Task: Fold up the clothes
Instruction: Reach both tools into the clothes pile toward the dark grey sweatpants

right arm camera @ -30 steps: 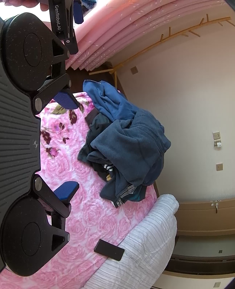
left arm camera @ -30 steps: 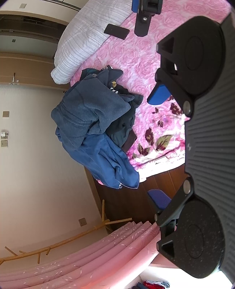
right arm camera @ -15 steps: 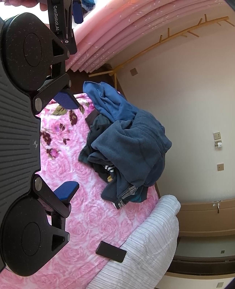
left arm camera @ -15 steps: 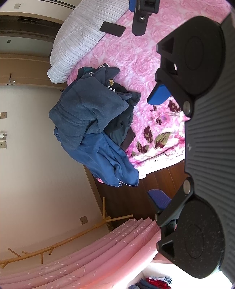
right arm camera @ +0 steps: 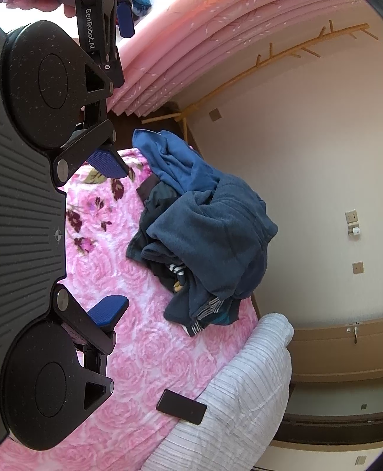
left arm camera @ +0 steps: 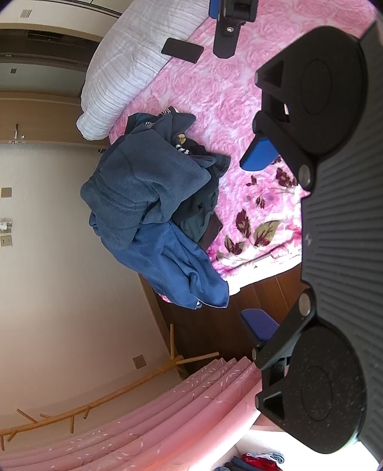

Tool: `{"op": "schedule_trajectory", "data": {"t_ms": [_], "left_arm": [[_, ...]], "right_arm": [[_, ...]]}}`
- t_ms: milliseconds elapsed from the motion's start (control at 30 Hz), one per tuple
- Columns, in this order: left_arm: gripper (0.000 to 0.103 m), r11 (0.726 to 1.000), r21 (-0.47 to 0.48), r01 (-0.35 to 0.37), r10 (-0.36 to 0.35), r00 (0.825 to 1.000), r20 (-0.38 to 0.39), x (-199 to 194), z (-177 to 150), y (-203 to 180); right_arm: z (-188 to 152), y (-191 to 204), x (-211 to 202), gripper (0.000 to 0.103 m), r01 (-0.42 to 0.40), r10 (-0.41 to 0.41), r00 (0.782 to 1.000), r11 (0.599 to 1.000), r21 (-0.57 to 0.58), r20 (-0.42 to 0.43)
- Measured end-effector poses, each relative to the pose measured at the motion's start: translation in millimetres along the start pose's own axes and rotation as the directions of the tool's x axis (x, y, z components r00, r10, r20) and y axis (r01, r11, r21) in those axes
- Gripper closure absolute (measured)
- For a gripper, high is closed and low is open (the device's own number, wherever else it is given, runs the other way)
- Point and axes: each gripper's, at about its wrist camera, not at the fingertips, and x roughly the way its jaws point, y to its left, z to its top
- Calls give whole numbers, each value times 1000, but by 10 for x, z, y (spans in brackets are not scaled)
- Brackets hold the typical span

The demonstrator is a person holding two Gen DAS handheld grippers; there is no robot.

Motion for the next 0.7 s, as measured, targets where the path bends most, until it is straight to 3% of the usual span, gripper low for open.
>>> {"op": "schedule_trajectory", "data": {"t_ms": [400,700], "left_arm": [[4,998,20,59,-59,998,-26,399,176,-40],[4,988,44,145,-141,986,-86,1292,622,15]], "right_arm": [[82,-121,198,14,63,-62,998,997,34,-24],[415,-213,786,14,168,-163,984,983,74,-70]]}}
